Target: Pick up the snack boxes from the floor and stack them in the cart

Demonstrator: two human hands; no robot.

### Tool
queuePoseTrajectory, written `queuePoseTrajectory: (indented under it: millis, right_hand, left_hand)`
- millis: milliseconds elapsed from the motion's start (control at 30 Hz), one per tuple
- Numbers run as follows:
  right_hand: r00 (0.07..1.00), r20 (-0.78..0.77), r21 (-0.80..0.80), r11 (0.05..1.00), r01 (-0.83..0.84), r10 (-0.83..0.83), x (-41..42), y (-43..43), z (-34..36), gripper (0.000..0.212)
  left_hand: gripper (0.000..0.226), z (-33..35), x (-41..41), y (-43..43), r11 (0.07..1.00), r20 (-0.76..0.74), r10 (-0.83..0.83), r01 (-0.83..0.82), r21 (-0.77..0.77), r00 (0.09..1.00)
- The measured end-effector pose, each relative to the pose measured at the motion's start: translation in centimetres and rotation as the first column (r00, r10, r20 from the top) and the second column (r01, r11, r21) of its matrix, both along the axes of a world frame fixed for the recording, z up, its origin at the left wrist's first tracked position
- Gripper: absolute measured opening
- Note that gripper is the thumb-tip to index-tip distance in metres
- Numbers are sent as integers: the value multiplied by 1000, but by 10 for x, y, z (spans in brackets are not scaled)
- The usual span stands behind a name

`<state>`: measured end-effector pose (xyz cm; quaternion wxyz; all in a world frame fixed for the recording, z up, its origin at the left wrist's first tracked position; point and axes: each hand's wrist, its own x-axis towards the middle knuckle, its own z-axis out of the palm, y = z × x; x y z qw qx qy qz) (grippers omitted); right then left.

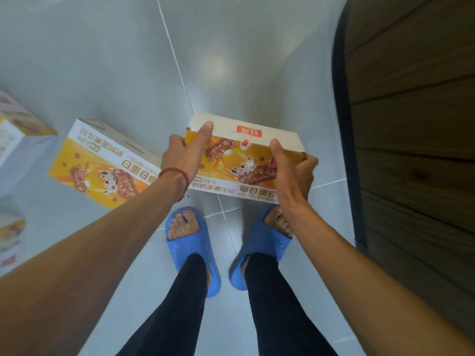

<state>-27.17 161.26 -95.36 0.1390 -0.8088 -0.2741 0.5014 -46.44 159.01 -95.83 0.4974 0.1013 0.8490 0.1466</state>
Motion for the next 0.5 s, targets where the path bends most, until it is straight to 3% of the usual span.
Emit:
queuePoseTrajectory:
  millis: [267,400,500]
  right_hand:
    - [992,-121,83,996,-35,45,21,-28,1,66]
    - [977,-166,161,981,-105,132,28,-37,-17,86]
    - [946,-271,140,980,-145,178,38,-38,-27,88]
  left_hand:
    - [61,-2,3,-43,996,64,60,-65,68,996]
    - [64,-20,1,-59,987,59,107,-113,116,992]
    - [55,-26,0,-58,977,181,120,-148,152,976]
